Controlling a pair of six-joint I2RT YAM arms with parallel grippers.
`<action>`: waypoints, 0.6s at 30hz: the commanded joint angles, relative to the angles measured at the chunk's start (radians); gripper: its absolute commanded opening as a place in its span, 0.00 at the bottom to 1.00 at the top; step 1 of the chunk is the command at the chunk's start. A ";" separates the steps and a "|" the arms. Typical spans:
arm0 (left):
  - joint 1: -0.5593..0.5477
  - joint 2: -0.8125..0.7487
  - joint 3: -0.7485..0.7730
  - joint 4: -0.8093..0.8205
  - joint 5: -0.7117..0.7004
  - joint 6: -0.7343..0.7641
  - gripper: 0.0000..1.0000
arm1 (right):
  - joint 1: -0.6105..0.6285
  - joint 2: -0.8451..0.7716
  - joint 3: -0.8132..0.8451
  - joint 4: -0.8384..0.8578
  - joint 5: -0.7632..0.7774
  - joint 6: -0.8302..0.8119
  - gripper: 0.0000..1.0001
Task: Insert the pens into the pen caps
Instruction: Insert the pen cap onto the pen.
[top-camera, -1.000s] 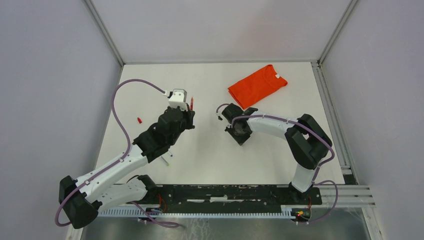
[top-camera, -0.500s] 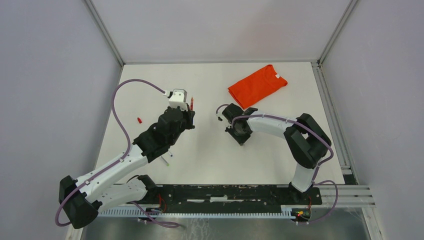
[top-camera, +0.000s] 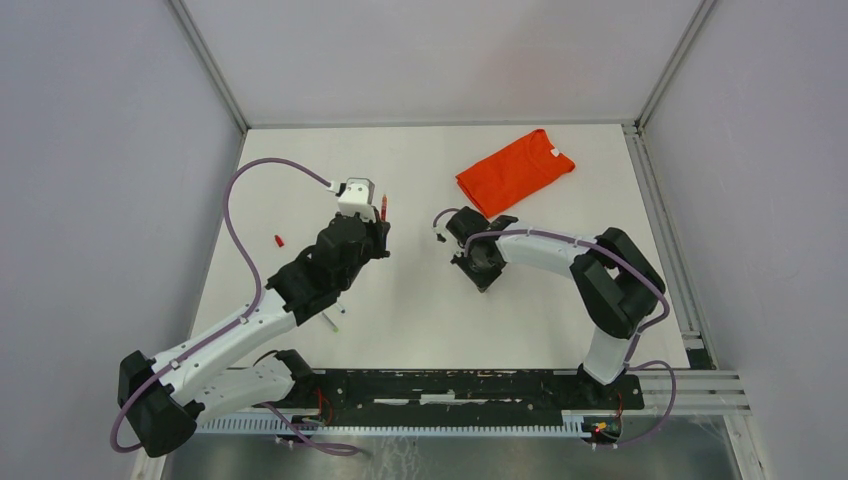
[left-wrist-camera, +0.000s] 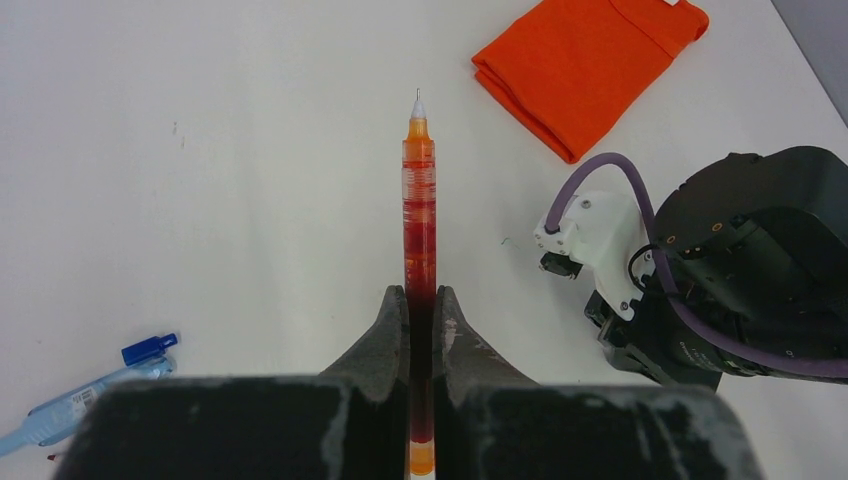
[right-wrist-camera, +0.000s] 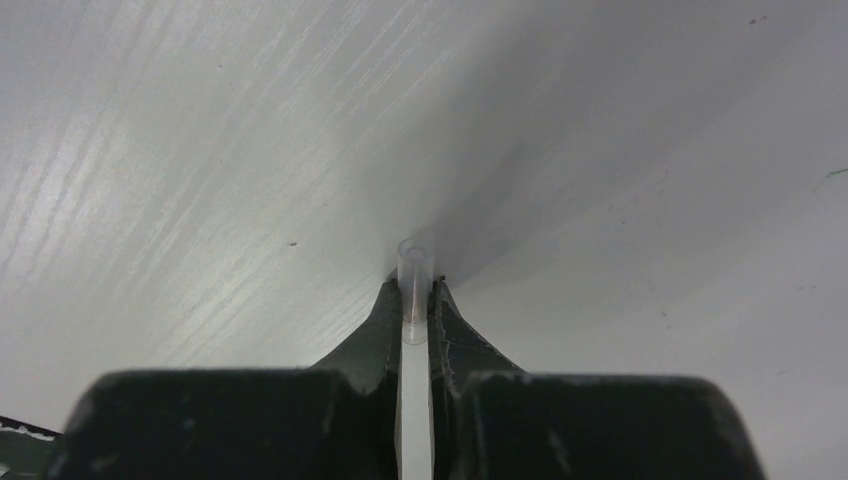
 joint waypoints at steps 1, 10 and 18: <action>-0.003 -0.003 0.009 0.029 -0.002 0.029 0.02 | -0.017 -0.049 -0.014 0.001 -0.109 0.009 0.00; -0.004 -0.019 0.006 0.094 0.119 0.070 0.02 | -0.120 -0.326 0.000 0.163 -0.240 0.011 0.00; -0.004 -0.016 0.028 0.255 0.368 0.150 0.02 | -0.140 -0.610 -0.084 0.468 -0.170 0.097 0.00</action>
